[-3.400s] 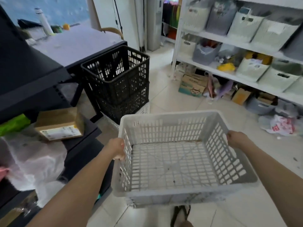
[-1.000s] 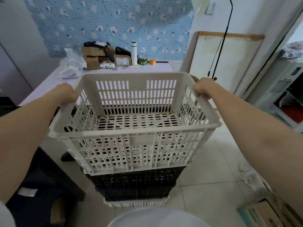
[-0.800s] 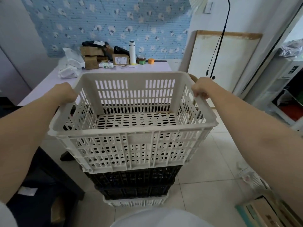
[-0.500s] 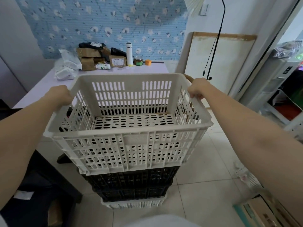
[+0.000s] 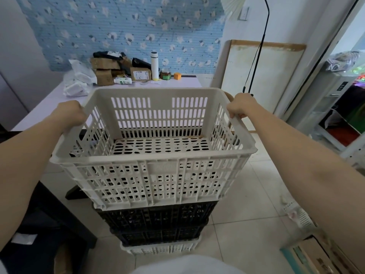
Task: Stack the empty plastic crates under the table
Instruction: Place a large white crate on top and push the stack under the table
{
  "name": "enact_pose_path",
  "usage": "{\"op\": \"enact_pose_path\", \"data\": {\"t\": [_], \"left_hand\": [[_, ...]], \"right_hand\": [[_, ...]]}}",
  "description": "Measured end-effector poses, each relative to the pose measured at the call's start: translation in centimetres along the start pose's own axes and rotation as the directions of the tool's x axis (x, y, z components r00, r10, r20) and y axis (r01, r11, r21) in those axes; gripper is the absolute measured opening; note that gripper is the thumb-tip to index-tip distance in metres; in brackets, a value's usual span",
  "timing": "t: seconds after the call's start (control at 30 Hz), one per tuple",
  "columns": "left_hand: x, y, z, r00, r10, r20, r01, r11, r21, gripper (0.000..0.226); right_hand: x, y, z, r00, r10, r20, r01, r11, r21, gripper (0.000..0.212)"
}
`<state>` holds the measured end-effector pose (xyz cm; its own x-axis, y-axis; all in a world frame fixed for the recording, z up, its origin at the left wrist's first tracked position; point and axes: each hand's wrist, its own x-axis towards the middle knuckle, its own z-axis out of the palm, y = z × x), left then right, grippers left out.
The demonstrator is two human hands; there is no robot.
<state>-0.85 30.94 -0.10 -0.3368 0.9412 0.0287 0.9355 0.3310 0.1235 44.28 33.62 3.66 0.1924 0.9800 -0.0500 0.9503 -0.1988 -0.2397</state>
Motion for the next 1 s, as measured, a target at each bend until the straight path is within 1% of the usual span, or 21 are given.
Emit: {"op": "enact_pose_path", "data": {"t": [0.2, 0.63, 1.0], "left_hand": [[-0.08, -0.06, 0.15, 1.0, 0.0, -0.023, 0.0, 1.0, -0.011, 0.037], [-0.38, -0.85, 0.5, 0.999, -0.037, -0.025, 0.035, 0.996, -0.079, 0.038], [-0.76, -0.99, 0.52, 0.997, -0.062, -0.049, 0.056, 0.992, -0.112, 0.038]], "right_hand": [[-0.07, 0.04, -0.09, 1.0, -0.002, 0.006, 0.002, 1.0, 0.0, 0.013], [0.12, -0.12, -0.02, 0.999, -0.036, 0.019, 0.037, 0.999, -0.022, 0.014], [0.23, 0.11, 0.28, 0.999, -0.034, 0.034, 0.034, 0.999, -0.012, 0.017]]}}
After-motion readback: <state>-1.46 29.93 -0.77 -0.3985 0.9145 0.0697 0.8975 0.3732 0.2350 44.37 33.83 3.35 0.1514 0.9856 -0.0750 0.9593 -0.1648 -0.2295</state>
